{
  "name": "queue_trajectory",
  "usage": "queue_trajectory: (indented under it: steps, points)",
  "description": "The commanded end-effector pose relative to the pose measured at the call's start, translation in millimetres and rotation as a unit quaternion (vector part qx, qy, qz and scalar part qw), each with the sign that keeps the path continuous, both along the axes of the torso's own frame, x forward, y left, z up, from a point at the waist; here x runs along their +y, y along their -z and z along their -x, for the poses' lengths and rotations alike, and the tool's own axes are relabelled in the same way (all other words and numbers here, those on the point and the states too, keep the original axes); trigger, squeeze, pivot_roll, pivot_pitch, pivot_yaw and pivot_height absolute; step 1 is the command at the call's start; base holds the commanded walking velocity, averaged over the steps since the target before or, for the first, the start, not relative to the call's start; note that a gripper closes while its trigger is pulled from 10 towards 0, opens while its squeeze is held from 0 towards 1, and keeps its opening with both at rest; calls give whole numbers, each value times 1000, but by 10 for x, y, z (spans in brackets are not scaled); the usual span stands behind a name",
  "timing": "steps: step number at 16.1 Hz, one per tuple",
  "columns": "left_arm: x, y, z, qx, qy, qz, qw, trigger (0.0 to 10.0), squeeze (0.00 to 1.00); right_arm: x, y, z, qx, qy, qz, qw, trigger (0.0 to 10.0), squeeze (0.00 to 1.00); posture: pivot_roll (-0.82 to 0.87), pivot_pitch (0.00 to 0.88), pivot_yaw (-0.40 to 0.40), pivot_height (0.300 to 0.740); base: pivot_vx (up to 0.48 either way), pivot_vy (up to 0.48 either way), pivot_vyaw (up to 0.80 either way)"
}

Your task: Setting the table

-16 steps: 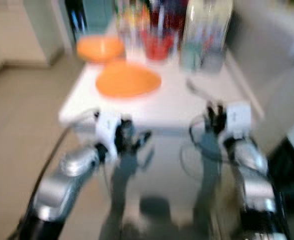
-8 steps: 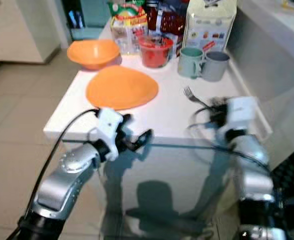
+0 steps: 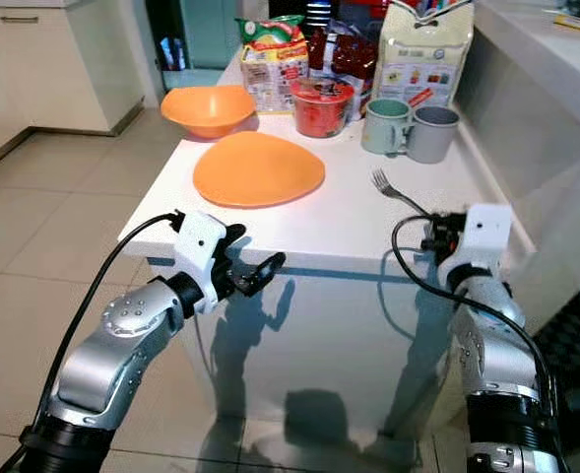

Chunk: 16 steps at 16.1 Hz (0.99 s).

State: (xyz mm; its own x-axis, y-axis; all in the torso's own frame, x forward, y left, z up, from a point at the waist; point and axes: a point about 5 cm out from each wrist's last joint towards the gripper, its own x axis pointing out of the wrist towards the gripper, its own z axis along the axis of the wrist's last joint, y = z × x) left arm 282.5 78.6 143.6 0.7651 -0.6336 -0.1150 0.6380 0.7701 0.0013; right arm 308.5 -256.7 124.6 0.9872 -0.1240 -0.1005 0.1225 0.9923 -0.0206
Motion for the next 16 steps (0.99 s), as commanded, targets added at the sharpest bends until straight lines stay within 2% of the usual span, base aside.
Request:
queue_trajectory:
  steps: [1,2,3,4,9,12,13,15,16]
  points:
    - [22,-91,-10,-12,1,4,1000,10000,0,-44,60,8,17,20,-20,999,10000,0,-4,0,36,740,0,0,0]
    - [30,-94,-6,-12,1,4,1000,10000,0,-47,75,12,21,25,-27,999,10000,0,-3,0,38,740,0,0,0]
    - [52,-111,-1,-11,1,2,1000,10000,0,-72,167,26,47,49,-66,996,10000,0,5,0,41,740,0,0,0]
    - [71,-127,8,-11,1,1,1000,10000,0,-71,240,42,62,60,-84,993,10000,0,8,0,46,740,0,0,0]
    - [141,-150,-8,-4,-5,-1,1000,10000,0,79,424,113,120,29,-103,987,10000,0,20,9,46,740,0,0,0]
    - [157,-164,-14,-1,-7,-1,1000,10000,0,413,561,276,172,-46,-133,975,10000,0,16,12,42,740,0,0,0]
    - [154,-170,-14,-1,-6,0,1000,10000,0,662,661,485,211,-107,-147,960,10000,0,12,14,39,740,0,0,0]
    - [151,-168,-9,1,-5,0,1000,10000,0,870,645,670,224,-176,-161,945,10000,0,7,16,39,740,0,0,0]
    - [147,-166,-9,1,-4,0,1000,10000,0,885,594,672,214,-189,-161,945,10000,0,4,14,37,740,0,0,0]
